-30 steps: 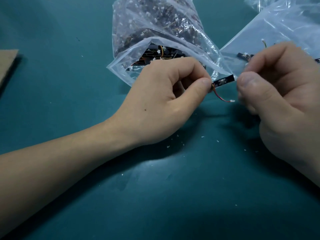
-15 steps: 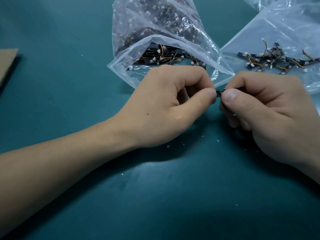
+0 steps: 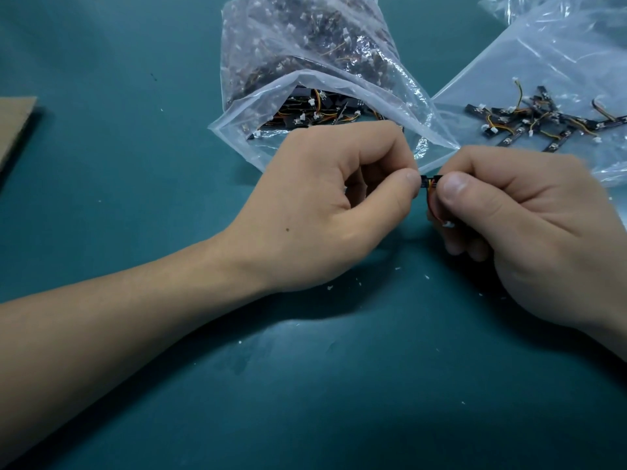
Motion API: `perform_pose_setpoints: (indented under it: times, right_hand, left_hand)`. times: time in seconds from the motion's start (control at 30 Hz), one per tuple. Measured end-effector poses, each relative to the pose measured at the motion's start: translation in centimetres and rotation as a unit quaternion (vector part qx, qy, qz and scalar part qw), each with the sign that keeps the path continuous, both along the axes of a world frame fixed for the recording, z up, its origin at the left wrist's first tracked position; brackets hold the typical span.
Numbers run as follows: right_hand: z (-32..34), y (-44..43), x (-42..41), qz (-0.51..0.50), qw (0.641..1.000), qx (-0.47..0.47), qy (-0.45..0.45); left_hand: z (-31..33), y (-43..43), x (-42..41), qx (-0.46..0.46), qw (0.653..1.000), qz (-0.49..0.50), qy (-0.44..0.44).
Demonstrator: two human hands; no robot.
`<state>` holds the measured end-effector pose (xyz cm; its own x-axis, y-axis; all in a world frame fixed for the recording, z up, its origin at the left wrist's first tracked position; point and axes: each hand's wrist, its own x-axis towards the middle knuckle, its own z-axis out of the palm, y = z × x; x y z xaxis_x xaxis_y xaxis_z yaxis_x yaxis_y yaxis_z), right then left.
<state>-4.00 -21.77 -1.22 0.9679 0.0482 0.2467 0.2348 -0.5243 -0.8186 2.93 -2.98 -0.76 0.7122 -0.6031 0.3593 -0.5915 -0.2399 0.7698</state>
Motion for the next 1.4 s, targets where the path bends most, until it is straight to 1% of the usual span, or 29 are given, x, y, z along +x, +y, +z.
perform_pose_setpoints:
  times: [0.17, 0.27, 0.47, 0.57, 0.7, 1.03, 1.4]
  right_hand:
    - [-0.06, 0.07, -0.01, 0.006, 1.0, -0.025, -0.004]
    - [-0.05, 0.05, -0.01, 0.005, 1.0, -0.025, -0.003]
    - [-0.2, 0.07, -0.04, -0.004, 1.0, -0.016, -0.007]
    - [-0.22, 0.06, 0.0, -0.005, 1.0, 0.005, -0.004]
    - [-0.25, 0.06, 0.02, 0.003, 1.0, -0.016, -0.008]
    - [-0.01, 0.12, -0.03, 0.005, 1.0, -0.027, 0.003]
    - [0.1, 0.11, -0.03, 0.009, 0.999, -0.036, 0.008]
  left_hand:
    - [0.11, 0.1, 0.12, 0.006, 1.0, -0.014, 0.022]
    - [0.0, 0.07, 0.1, 0.022, 0.999, -0.011, 0.022]
    - [0.06, 0.15, 0.15, 0.02, 0.999, -0.014, 0.039]
    - [0.07, 0.16, 0.17, 0.016, 0.999, -0.018, 0.029]
    - [-0.01, 0.12, 0.15, 0.005, 1.0, -0.011, 0.024]
    - [0.11, 0.08, 0.08, 0.024, 0.999, -0.016, 0.034]
    - [0.1, 0.09, 0.06, 0.016, 0.999, -0.021, 0.034]
